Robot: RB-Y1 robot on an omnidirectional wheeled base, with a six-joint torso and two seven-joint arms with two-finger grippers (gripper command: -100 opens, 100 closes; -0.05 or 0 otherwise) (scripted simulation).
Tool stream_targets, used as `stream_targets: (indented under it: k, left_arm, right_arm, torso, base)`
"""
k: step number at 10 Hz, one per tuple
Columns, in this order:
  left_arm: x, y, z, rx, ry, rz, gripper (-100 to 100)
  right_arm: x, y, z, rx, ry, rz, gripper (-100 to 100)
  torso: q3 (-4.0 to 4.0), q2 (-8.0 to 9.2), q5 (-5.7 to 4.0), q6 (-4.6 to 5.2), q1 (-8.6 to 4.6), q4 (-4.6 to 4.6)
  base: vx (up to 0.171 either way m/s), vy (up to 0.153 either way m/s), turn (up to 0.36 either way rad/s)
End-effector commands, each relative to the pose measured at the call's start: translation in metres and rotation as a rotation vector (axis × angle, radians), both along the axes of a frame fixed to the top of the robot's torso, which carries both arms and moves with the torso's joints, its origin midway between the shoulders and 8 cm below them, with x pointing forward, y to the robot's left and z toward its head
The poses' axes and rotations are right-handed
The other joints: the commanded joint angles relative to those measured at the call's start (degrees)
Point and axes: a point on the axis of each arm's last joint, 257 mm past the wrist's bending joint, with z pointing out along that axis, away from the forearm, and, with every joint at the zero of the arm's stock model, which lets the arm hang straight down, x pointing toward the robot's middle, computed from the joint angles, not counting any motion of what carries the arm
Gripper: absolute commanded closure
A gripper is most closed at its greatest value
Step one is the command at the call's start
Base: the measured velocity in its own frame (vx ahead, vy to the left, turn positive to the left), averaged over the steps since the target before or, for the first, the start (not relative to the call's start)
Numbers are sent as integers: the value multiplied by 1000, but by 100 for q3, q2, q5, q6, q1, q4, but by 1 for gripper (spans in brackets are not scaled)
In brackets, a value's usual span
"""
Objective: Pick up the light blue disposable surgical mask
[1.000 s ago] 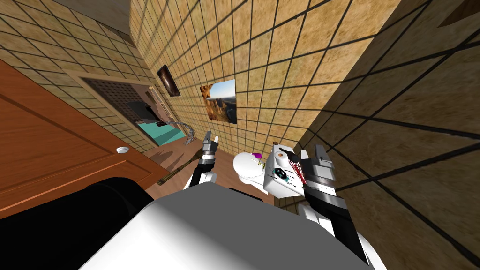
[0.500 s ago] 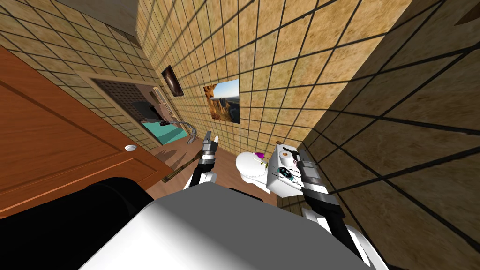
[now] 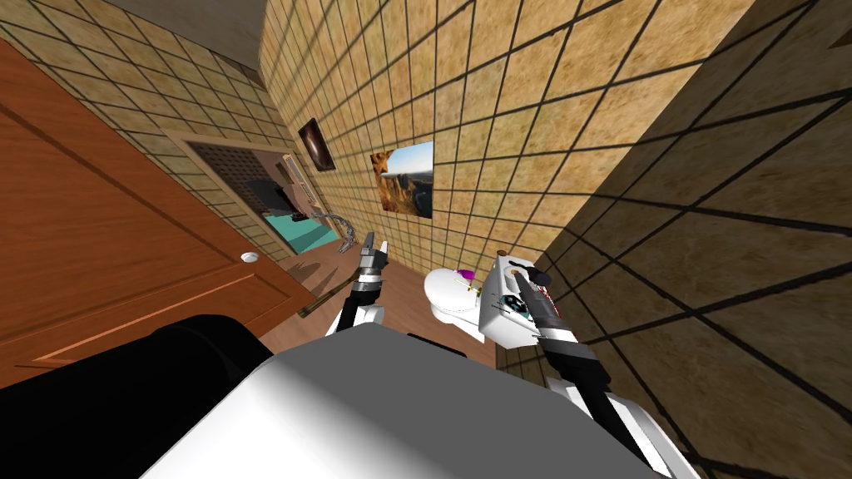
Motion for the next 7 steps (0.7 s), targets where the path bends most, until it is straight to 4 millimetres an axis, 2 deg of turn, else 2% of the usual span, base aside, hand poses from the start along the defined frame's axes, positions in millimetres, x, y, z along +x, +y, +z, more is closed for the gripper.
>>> stream_targets:
  k: [1,3,4,6,7]
  left_arm:
    - [0,0,0,0,0,0,0]
    - [0,0,0,0,0,0,0]
    - [0,0,0,0,0,0,0]
    - [0,0,0,0,0,0,0]
    - [0,0,0,0,0,0,0]
  right_arm:
    - [0,-8,-15,-63,30,-12,-100]
    - [4,-24,-46,-250,94,-36,-100]
    - [4,-27,-51,-262,106,-36,-100]
    - [7,-48,-79,-456,169,-53,-100]
    - [6,-52,-85,-472,180,-56,-100]
  torso:
    - [0,0,0,0,0,0]
    - [0,0,-1,1,-3,0]
    - [3,5,1,1,3,1]
    - [1,1,-1,1,-6,1]
    - [3,5,0,0,-1,1]
  base:
    - [-42,48,18]
    - [-59,68,77]
    - [-54,57,18]
    - [-62,60,82]
    - [-56,50,34]
